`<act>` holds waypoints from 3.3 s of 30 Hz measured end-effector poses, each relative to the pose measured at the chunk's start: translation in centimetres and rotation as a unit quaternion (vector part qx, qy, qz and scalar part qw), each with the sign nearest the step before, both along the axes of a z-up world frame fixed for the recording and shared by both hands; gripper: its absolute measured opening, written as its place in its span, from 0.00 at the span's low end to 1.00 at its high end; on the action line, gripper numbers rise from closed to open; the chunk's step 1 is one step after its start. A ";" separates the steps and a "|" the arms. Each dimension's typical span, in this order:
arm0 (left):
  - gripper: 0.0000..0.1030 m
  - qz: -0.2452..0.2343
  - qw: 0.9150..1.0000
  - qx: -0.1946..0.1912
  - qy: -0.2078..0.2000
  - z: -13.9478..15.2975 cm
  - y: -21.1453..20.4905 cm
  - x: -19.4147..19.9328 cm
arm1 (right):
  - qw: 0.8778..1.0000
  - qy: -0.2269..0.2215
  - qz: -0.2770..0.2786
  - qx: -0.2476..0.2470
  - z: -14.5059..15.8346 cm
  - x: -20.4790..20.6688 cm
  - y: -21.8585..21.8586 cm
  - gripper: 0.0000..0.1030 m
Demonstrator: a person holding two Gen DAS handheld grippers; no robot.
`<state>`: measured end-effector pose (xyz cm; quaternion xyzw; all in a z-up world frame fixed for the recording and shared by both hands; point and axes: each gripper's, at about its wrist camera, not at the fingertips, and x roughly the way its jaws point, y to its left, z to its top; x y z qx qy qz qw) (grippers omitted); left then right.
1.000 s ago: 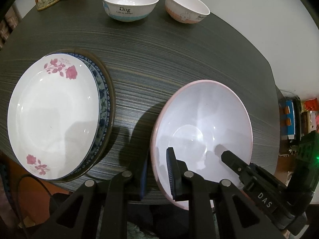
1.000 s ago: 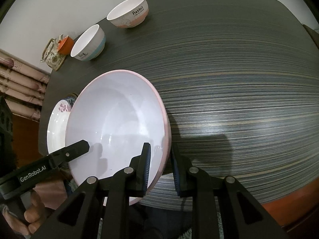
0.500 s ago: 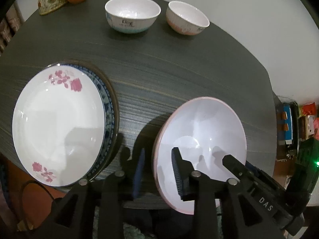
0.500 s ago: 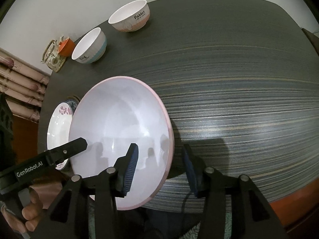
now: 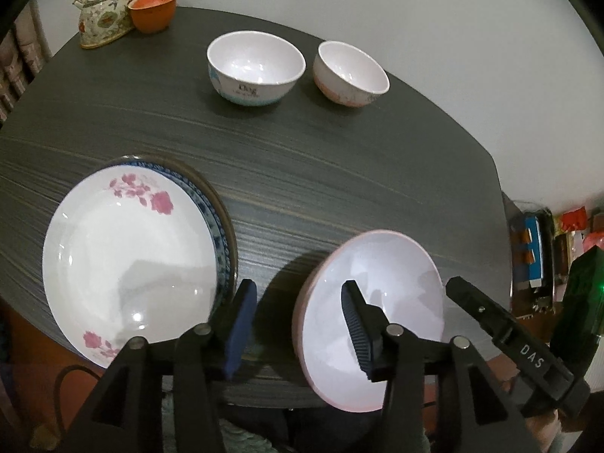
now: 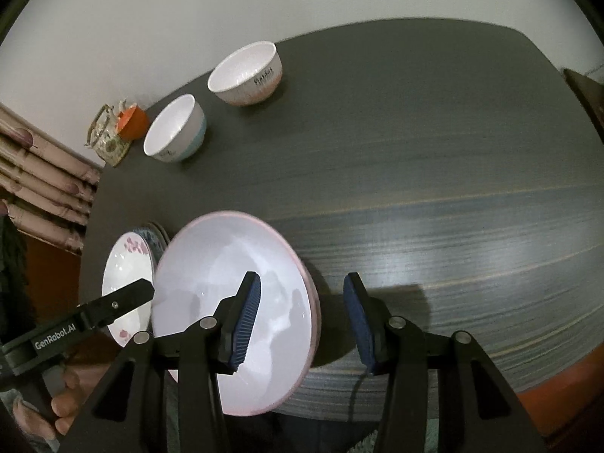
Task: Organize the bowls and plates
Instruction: 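Carry the pink-rimmed bowl with both tools and lower it onto the table, then open both tools and move them to the white bowl, then close both tools on the white bowl rim, then lift the white bowl with both tools over the pink-rimmed bowl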
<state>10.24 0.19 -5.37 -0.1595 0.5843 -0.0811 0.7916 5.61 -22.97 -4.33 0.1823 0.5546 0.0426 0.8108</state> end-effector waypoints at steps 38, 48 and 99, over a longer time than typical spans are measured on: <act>0.59 0.112 0.993 -0.025 -0.020 -0.9 12.8 18.1 | 0.995 0.004 0.085 0.049 0.9 17.5 11.8 0.52; 0.55 0.101 0.995 -0.022 0.011 -4.1 12.0 22.2 | 0.996 0.034 0.066 0.040 -2.2 23.0 13.7 0.50; 0.14 0.040 0.996 0.032 -0.069 5.6 4.2 9.1 | 0.996 -0.027 0.067 0.054 6.1 11.8 11.4 0.15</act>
